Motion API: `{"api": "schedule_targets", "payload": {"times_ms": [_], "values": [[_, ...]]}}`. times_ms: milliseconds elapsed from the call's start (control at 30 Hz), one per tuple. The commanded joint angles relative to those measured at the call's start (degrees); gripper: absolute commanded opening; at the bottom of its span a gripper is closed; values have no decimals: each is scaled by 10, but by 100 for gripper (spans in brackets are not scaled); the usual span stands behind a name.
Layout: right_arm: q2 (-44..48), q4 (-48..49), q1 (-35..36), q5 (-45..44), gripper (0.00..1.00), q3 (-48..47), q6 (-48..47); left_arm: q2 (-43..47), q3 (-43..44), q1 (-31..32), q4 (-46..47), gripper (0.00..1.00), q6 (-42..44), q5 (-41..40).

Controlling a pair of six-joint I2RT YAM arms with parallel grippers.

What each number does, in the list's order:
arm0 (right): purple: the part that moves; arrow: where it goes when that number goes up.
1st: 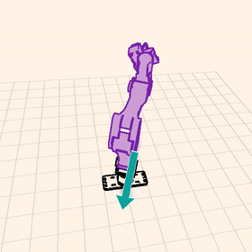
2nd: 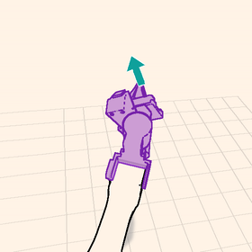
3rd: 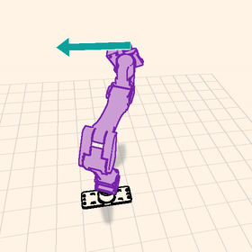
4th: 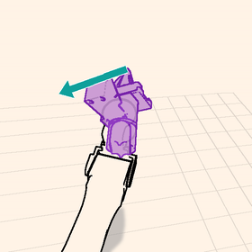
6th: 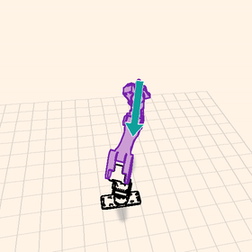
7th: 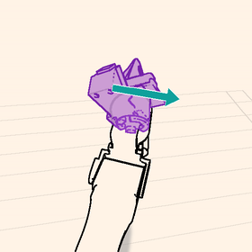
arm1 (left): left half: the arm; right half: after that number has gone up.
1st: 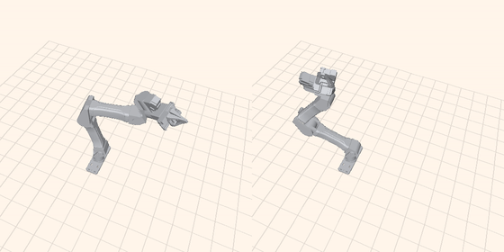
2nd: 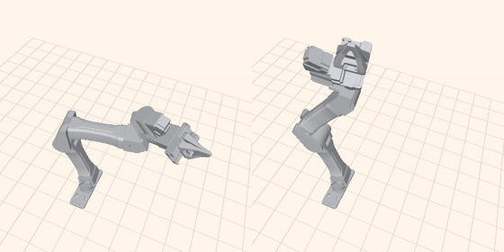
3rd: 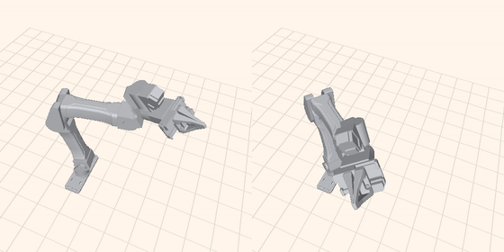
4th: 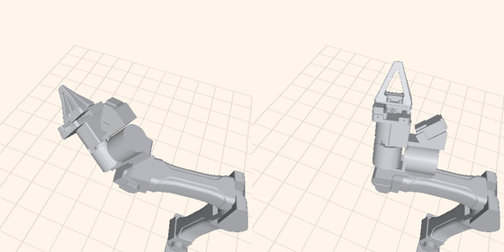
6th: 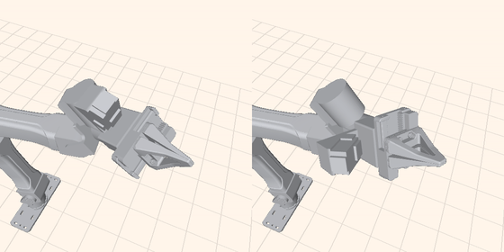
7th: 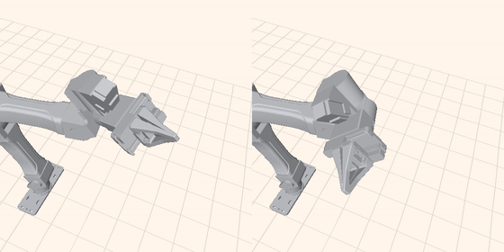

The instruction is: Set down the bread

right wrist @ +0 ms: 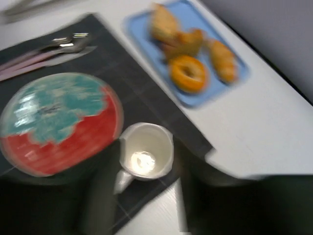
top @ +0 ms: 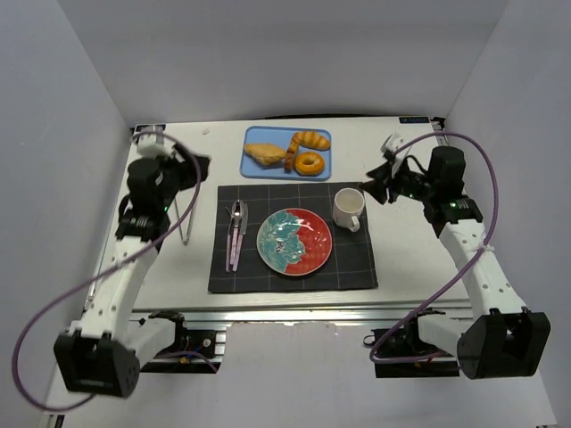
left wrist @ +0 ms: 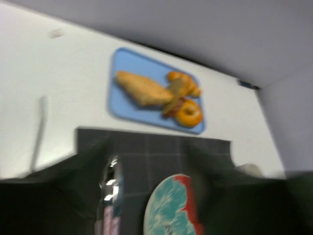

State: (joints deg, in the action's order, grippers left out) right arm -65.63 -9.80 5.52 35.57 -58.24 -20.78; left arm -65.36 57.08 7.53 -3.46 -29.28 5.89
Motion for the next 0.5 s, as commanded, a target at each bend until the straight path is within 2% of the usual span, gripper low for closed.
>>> {"api": "schedule_targets", "payload": {"times_ms": [0,33,67,100,167,200,233,300,367,467], "values": [[-3,-11,18,294,40,24,-192,79,-100,-40,-126,56,71,-50],[-23,-12,25,296,22,19,-177,88,-102,-44,-149,29,79,-81],[-35,-21,37,290,18,1,-176,99,-104,-51,-172,0,88,-105],[-48,-34,41,288,17,-13,-181,101,-106,-53,-210,0,111,-128],[-80,-88,53,282,46,-35,-189,96,-109,-58,-237,0,135,-165],[-88,-101,59,271,64,-49,-191,87,-113,-59,-254,11,157,-173],[-98,-124,63,267,89,-55,-197,75,-114,-59,-263,28,164,-197],[-100,-131,74,258,89,-55,-206,25,-117,-59,-271,61,189,-207],[-90,-112,78,253,89,-43,-199,-8,-119,-59,-262,72,200,-205],[-75,-97,78,231,89,-20,-186,-66,-114,-59,-223,76,224,-200]]}}
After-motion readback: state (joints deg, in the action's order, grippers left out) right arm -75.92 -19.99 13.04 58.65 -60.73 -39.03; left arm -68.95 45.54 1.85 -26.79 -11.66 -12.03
